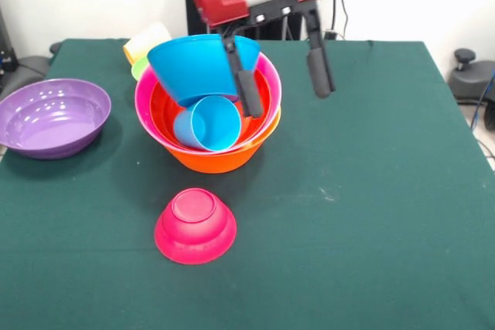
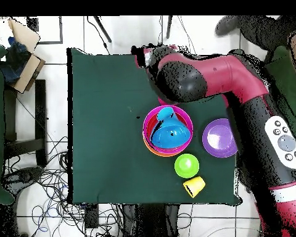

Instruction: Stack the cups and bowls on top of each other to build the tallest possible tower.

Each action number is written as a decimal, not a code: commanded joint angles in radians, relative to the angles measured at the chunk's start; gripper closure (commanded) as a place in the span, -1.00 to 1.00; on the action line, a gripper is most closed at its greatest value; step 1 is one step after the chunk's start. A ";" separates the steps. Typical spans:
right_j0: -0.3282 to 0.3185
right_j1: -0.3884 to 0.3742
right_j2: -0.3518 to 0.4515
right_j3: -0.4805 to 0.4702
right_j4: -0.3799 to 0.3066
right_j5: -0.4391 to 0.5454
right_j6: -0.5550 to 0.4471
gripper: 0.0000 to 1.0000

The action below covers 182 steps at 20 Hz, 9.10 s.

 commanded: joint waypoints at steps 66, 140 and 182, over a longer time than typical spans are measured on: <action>-0.037 0.121 -0.197 0.173 -0.347 -0.003 -0.211 -1.00; 0.084 0.054 -0.353 0.173 -0.323 -0.054 -0.061 1.00; -0.036 -0.060 -0.122 0.186 -0.378 -0.692 -0.024 -1.00</action>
